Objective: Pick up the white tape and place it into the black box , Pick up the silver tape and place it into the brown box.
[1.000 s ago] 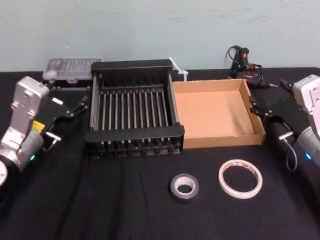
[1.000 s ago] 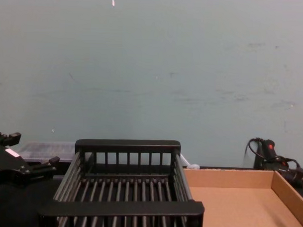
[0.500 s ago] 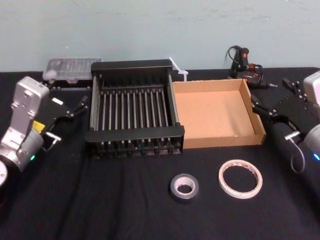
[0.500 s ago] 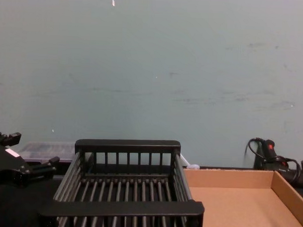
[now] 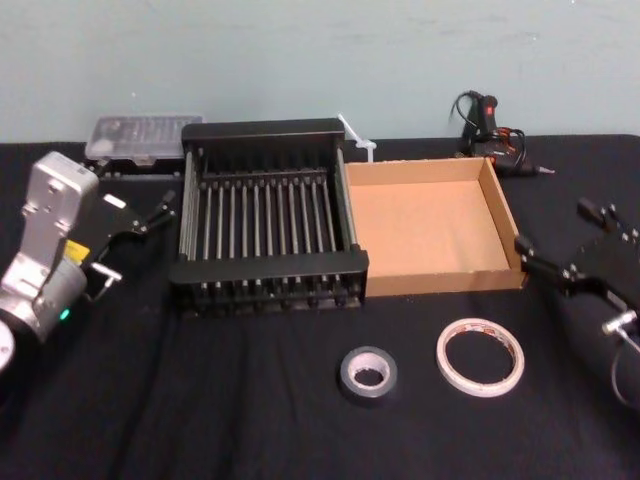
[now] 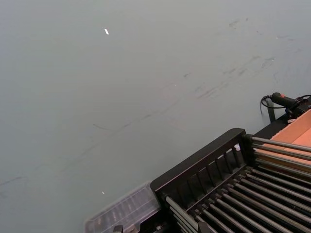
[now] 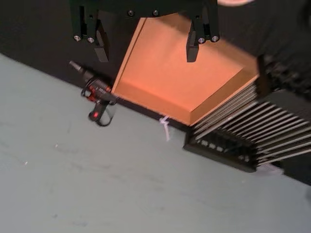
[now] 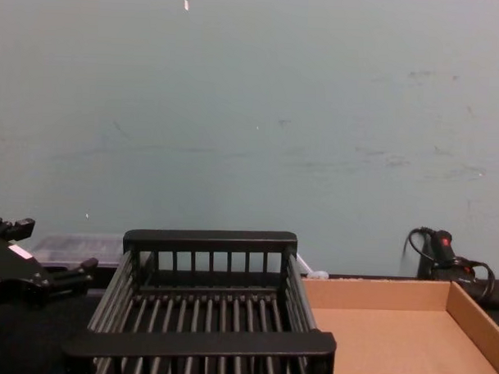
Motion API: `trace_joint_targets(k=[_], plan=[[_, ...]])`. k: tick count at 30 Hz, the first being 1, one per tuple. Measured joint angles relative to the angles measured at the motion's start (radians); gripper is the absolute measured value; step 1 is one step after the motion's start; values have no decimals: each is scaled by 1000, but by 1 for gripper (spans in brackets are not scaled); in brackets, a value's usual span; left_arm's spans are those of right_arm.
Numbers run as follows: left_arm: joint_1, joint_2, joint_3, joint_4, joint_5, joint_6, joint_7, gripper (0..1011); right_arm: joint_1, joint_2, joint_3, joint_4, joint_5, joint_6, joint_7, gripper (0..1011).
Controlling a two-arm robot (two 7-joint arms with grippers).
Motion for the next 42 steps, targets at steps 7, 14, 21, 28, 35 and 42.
trace_joint_targets(k=[7,14,21,28,35,42], plan=[[0,0,0,0,0,0,0,1001,-124,42,51,-82,35,23,27,1002],[0,0,0,0,0,0,0,1001,-181,53,65,-101,38,46,48,1002],[0,0,0,0,0,0,0,1001,-180,43,49,-90,12,80,65,1002],[0,0,0,0,0,0,0,1001,-145,12,21,-51,-14,125,81,1002],[0,0,0,0,0,0,0,1002,-111,-24,7,-13,-21,160,101,1002],[0,0,0,0,0,0,0,1001,-78,-59,3,24,-24,191,121,1002]])
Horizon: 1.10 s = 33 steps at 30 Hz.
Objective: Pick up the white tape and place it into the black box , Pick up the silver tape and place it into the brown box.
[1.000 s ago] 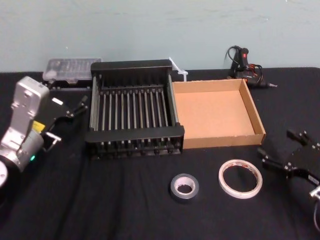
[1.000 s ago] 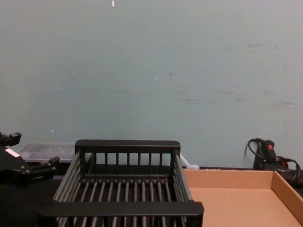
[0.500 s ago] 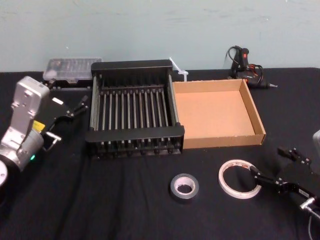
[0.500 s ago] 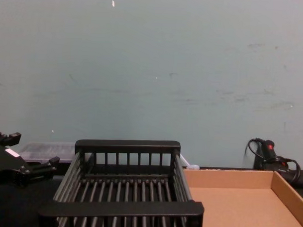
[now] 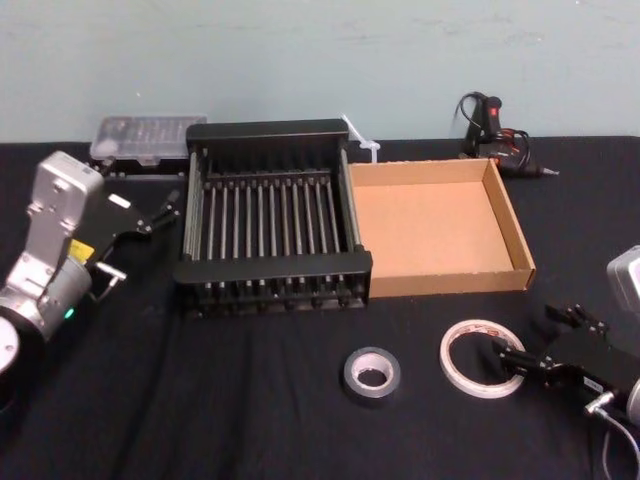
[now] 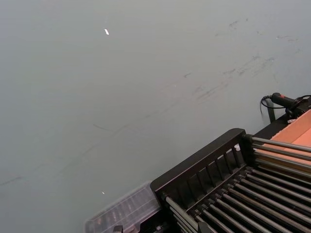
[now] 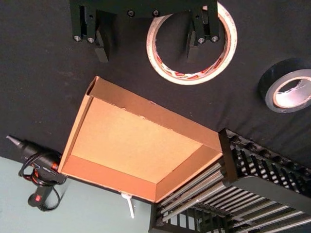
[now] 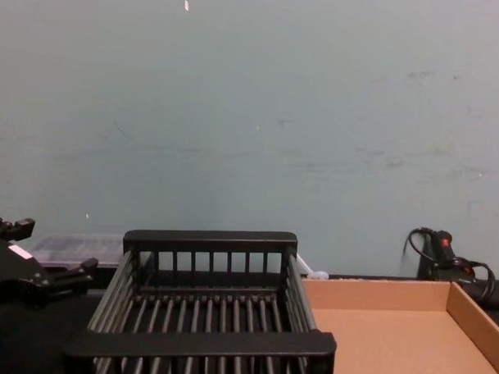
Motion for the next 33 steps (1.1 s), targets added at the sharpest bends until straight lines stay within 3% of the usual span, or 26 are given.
trace_joint_targets(k=[13,33], plan=[[0,0,0,0,0,0,0,1001,48,-51,-5,50,-22,38,32,1002],[0,0,0,0,0,0,0,1001,66,-93,5,79,-62,72,65,1002]])
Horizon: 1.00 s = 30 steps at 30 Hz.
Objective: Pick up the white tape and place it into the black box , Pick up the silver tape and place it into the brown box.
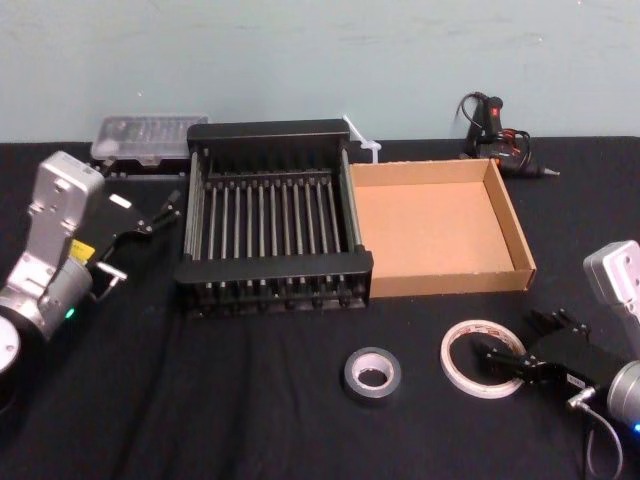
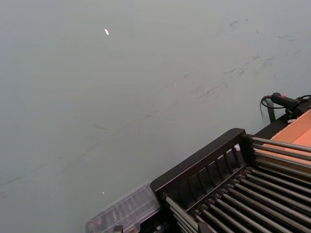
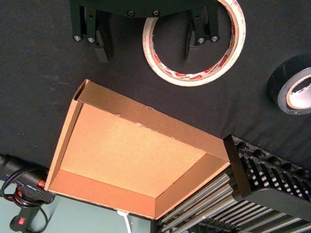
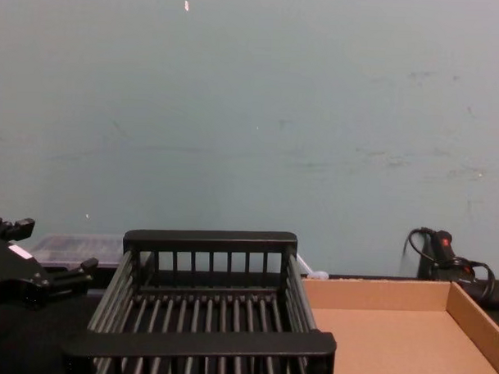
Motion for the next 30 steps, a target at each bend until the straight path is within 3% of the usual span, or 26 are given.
trace_joint_targets(k=[30], plan=[[0,0,0,0,0,0,0,1001,-8,-32,29,10,-36,16,48,1002]])
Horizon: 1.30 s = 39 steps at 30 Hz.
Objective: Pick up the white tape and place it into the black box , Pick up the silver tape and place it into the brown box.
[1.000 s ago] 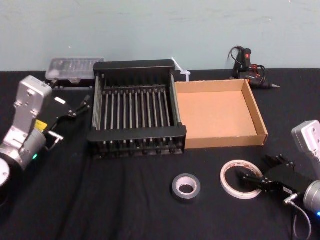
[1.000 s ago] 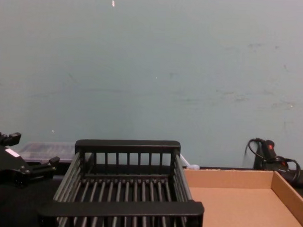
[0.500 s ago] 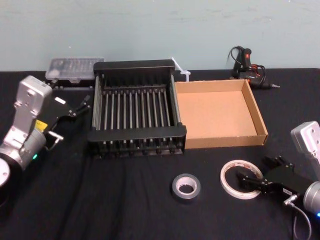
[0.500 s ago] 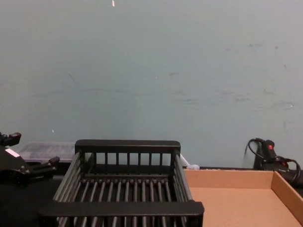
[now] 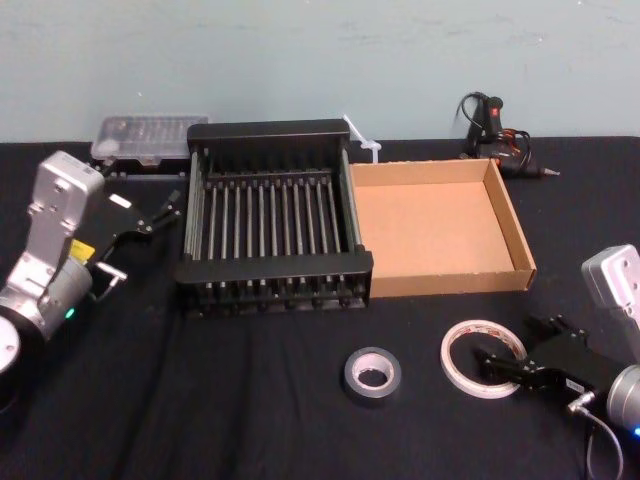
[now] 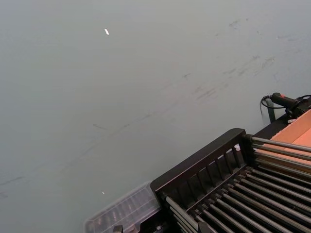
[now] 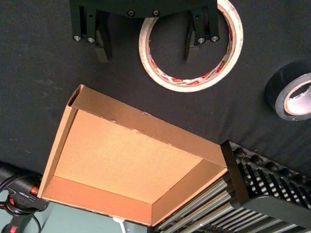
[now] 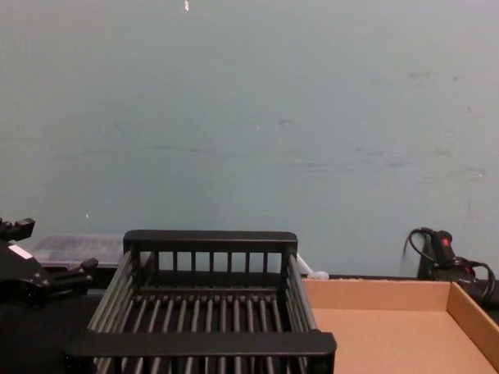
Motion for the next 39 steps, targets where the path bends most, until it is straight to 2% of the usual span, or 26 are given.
trace_joint_targets(k=[23,33,34,38,39], plan=[[0,0,0,0,0,0,0,1001,0,0,0,1,2,-2,1,992],[0,0,0,0,0,0,0,1001,0,0,0,0,2,-2,0,763],[0,0,0,0,0,0,0,1001,0,0,0,0,2,-2,0,706],[0,0,0,0,0,0,0,1001,0,0,0,0,2,-2,0,607],[0,0,0,0,0,0,0,1001,0,0,0,0,2,-2,0,547]])
